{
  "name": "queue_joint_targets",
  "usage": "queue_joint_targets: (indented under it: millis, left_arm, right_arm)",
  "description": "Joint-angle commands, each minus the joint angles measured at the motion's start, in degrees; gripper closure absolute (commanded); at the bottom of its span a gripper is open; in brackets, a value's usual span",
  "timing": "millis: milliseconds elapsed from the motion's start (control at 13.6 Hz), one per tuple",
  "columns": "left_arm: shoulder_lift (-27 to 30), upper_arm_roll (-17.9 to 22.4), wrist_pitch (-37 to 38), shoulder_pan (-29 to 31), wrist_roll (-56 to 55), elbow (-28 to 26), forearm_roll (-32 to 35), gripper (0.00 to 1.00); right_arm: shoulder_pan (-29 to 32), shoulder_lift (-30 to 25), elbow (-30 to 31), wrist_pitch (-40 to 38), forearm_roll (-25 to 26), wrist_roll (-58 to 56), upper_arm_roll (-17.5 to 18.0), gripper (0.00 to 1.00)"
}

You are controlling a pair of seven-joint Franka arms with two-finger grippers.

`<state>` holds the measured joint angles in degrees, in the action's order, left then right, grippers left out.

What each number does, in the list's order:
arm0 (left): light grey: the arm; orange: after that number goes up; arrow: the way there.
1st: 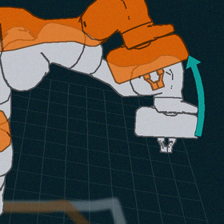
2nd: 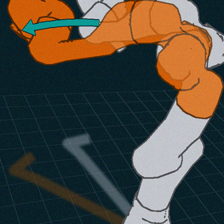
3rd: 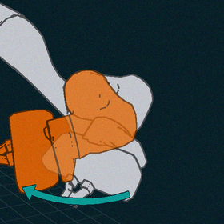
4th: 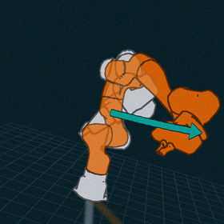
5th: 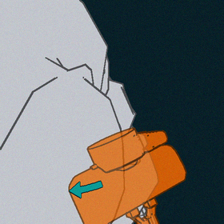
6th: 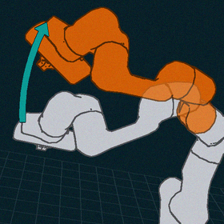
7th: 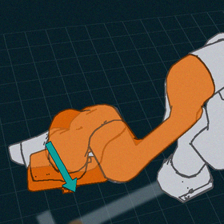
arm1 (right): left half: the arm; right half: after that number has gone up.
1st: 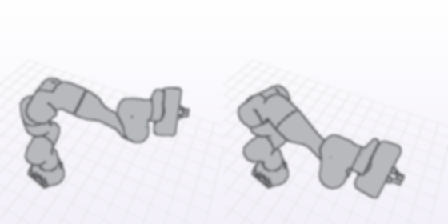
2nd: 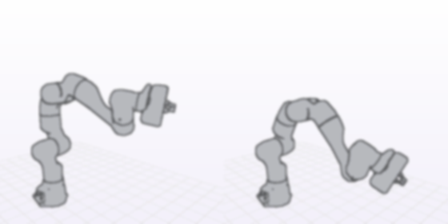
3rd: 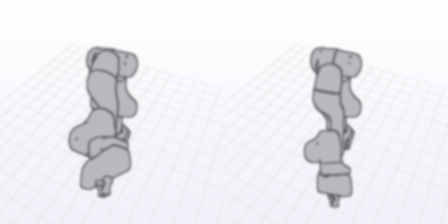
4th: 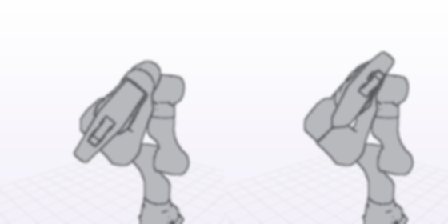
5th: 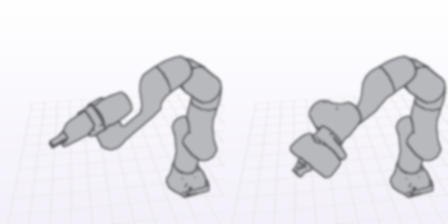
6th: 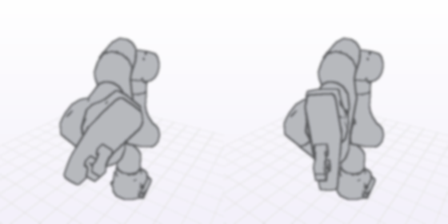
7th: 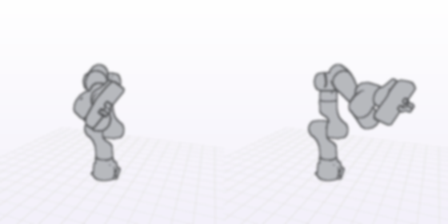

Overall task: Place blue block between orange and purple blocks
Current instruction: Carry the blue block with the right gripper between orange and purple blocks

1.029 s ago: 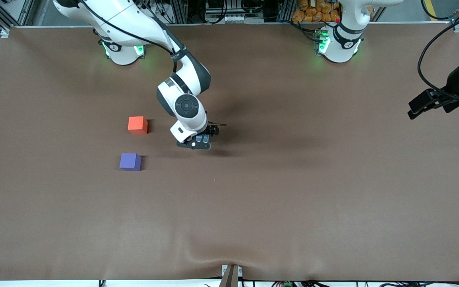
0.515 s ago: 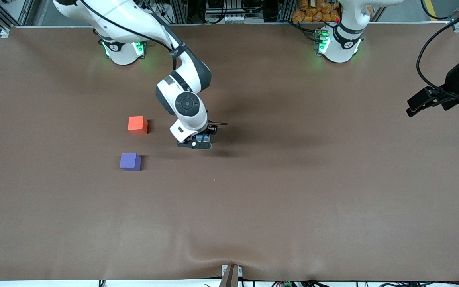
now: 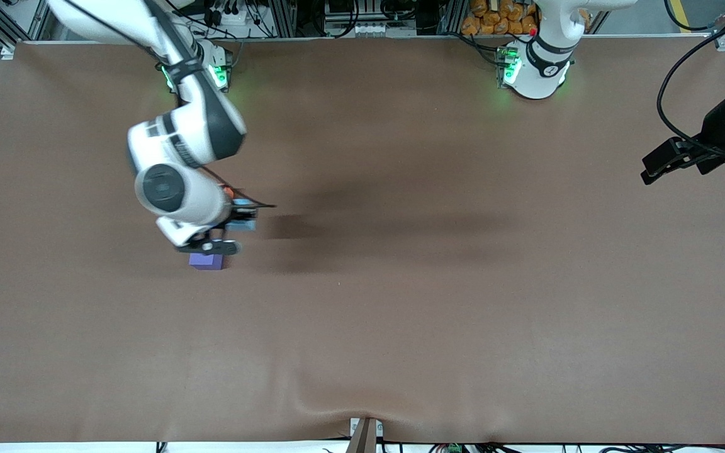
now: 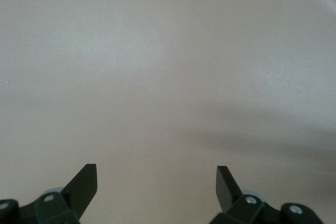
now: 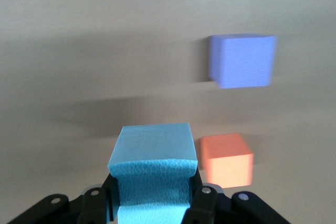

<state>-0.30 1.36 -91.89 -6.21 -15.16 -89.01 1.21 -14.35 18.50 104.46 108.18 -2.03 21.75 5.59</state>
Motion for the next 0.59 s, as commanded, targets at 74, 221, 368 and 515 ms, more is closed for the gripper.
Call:
queue_joint_targets:
  millis: [74, 221, 368, 515]
  left_arm:
    - [1.0, -0.1, 0.3, 0.3, -0.8, -0.4, 0.0, 0.00]
    - [1.0, 0.0, 0.1, 0.4, -1.6, 0.1, -0.1, 0.00]
    - [0.7, 0.0, -0.1, 0.3, -3.9, 0.3, -0.1, 0.00]
    - [0.5, 0.0, -0.3, 0.0, -4.9, 0.4, -0.1, 0.00]
  right_arm:
    - [0.3, -3.0, 5.5, 0.8, -1.9, -5.8, -5.1, 1.00]
    - [0.3, -3.4, 8.3, 3.5, -5.4, -6.0, -6.5, 1.00]
    - [0.2, -3.4, 11.5, 7.5, -5.5, -6.2, -6.7, 1.00]
    - [0.1, -3.4, 13.0, 9.3, -5.5, -6.2, -6.7, 1.00]
